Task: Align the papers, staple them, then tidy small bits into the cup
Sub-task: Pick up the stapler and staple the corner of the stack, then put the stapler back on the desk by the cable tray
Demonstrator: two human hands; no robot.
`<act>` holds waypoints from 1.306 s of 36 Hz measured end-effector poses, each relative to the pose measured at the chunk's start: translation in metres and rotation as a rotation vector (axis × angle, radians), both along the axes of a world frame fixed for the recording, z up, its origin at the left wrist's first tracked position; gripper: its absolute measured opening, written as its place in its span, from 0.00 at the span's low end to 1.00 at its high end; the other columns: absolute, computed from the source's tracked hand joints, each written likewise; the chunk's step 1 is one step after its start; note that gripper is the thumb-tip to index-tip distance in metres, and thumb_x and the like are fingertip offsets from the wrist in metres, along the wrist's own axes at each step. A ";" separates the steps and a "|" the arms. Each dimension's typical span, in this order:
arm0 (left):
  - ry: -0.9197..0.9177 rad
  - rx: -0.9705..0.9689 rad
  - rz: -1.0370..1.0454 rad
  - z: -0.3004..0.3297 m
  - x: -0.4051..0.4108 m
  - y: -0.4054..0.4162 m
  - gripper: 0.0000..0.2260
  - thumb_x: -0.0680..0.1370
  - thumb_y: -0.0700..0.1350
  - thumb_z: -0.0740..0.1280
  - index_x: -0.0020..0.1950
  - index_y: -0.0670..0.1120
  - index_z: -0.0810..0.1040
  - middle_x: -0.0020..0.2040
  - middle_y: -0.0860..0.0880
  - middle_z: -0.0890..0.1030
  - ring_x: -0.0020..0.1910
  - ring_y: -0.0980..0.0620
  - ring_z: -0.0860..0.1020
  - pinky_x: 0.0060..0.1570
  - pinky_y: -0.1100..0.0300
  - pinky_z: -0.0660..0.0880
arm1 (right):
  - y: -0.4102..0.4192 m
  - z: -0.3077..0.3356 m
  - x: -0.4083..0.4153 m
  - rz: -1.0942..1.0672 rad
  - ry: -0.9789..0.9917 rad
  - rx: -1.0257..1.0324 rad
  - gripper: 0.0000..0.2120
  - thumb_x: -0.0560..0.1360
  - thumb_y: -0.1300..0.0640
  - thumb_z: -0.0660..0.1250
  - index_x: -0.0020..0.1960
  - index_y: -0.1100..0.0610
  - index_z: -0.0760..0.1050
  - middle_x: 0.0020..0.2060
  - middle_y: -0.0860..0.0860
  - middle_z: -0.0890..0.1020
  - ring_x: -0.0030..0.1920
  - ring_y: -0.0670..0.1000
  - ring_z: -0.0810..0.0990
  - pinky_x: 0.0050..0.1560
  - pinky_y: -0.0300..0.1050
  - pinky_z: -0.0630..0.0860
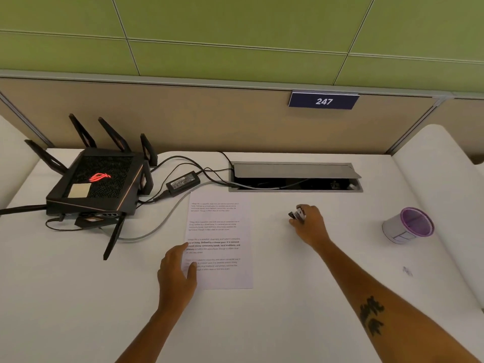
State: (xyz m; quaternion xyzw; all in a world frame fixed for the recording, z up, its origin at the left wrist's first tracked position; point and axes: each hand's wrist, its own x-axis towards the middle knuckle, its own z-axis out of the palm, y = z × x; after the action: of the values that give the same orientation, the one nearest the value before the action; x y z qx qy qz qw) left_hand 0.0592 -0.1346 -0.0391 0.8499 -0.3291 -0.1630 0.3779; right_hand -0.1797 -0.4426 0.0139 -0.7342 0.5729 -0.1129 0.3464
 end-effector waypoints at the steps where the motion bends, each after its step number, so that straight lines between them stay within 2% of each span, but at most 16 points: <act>1: 0.000 -0.001 -0.002 0.000 0.000 0.001 0.25 0.78 0.40 0.75 0.73 0.48 0.73 0.69 0.45 0.79 0.66 0.44 0.77 0.64 0.41 0.80 | -0.010 -0.001 -0.005 0.032 0.041 -0.017 0.22 0.76 0.61 0.75 0.68 0.61 0.75 0.61 0.60 0.76 0.59 0.59 0.79 0.56 0.42 0.69; 6: -0.019 0.017 -0.018 0.000 -0.002 0.003 0.25 0.78 0.38 0.75 0.73 0.46 0.74 0.69 0.43 0.78 0.66 0.42 0.77 0.65 0.39 0.79 | -0.052 -0.007 -0.022 0.199 0.191 -0.132 0.19 0.77 0.63 0.73 0.67 0.62 0.76 0.60 0.58 0.76 0.58 0.59 0.80 0.56 0.43 0.73; 11: -0.072 0.049 -0.026 -0.004 -0.002 0.001 0.25 0.77 0.38 0.75 0.73 0.44 0.74 0.69 0.41 0.79 0.65 0.39 0.78 0.63 0.38 0.78 | -0.080 -0.005 -0.026 0.355 0.286 -0.214 0.21 0.76 0.65 0.74 0.68 0.62 0.77 0.60 0.57 0.77 0.57 0.60 0.81 0.59 0.51 0.79; 15: -0.124 0.040 -0.066 -0.008 -0.004 0.000 0.27 0.77 0.39 0.75 0.74 0.44 0.72 0.72 0.41 0.77 0.67 0.36 0.78 0.64 0.37 0.77 | -0.095 -0.006 -0.025 0.446 0.319 -0.238 0.23 0.76 0.64 0.74 0.69 0.60 0.76 0.61 0.56 0.76 0.57 0.59 0.80 0.60 0.49 0.79; 19: -0.174 0.051 -0.107 -0.005 -0.010 -0.004 0.31 0.78 0.53 0.67 0.80 0.45 0.66 0.82 0.42 0.66 0.78 0.37 0.68 0.74 0.34 0.70 | -0.103 -0.009 -0.024 0.508 0.322 -0.247 0.23 0.76 0.64 0.74 0.70 0.59 0.76 0.61 0.56 0.76 0.59 0.59 0.79 0.61 0.48 0.78; 22: -0.231 0.098 -0.167 -0.009 -0.013 -0.008 0.35 0.80 0.58 0.62 0.84 0.46 0.58 0.86 0.44 0.55 0.84 0.39 0.57 0.81 0.31 0.54 | -0.105 -0.010 -0.023 0.531 0.338 -0.246 0.24 0.77 0.63 0.73 0.72 0.59 0.74 0.63 0.56 0.75 0.61 0.58 0.77 0.62 0.47 0.76; 24: -0.253 0.124 -0.204 -0.012 -0.014 -0.009 0.37 0.81 0.63 0.57 0.85 0.46 0.55 0.87 0.46 0.51 0.86 0.41 0.51 0.82 0.31 0.48 | -0.106 -0.012 -0.023 0.538 0.346 -0.240 0.25 0.77 0.63 0.73 0.73 0.59 0.74 0.64 0.56 0.75 0.62 0.58 0.76 0.63 0.47 0.75; 26: -0.271 0.148 -0.238 -0.012 -0.016 -0.011 0.39 0.81 0.65 0.54 0.86 0.45 0.51 0.88 0.47 0.48 0.87 0.42 0.47 0.82 0.30 0.46 | -0.107 -0.015 -0.023 0.544 0.347 -0.235 0.25 0.77 0.63 0.73 0.73 0.59 0.74 0.64 0.56 0.75 0.63 0.58 0.75 0.64 0.47 0.75; 34: -0.334 0.238 -0.382 -0.010 -0.015 -0.018 0.40 0.83 0.65 0.51 0.87 0.45 0.42 0.87 0.47 0.40 0.87 0.44 0.41 0.83 0.34 0.49 | -0.108 -0.019 -0.023 0.556 0.366 -0.251 0.26 0.78 0.63 0.72 0.74 0.58 0.72 0.66 0.55 0.73 0.64 0.57 0.73 0.65 0.47 0.74; 43: -0.311 0.259 -0.432 -0.010 -0.013 -0.029 0.41 0.82 0.66 0.50 0.86 0.46 0.38 0.87 0.48 0.37 0.87 0.46 0.39 0.84 0.39 0.49 | -0.106 -0.022 -0.024 0.544 0.387 -0.258 0.27 0.78 0.64 0.72 0.75 0.57 0.71 0.66 0.55 0.73 0.63 0.57 0.73 0.64 0.49 0.76; 47: -0.316 0.264 -0.438 -0.010 -0.013 -0.032 0.40 0.83 0.66 0.49 0.86 0.46 0.37 0.87 0.48 0.36 0.86 0.46 0.38 0.85 0.40 0.48 | -0.096 -0.022 -0.025 0.503 0.403 -0.279 0.29 0.78 0.63 0.72 0.77 0.56 0.68 0.70 0.55 0.73 0.67 0.59 0.73 0.67 0.52 0.75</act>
State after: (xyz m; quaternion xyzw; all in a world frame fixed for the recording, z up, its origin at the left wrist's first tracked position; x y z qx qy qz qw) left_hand 0.0462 -0.1667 -0.0488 0.8155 -0.5351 -0.1475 0.1638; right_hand -0.2052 -0.5387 -0.0082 -0.9001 0.4102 0.0460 0.1396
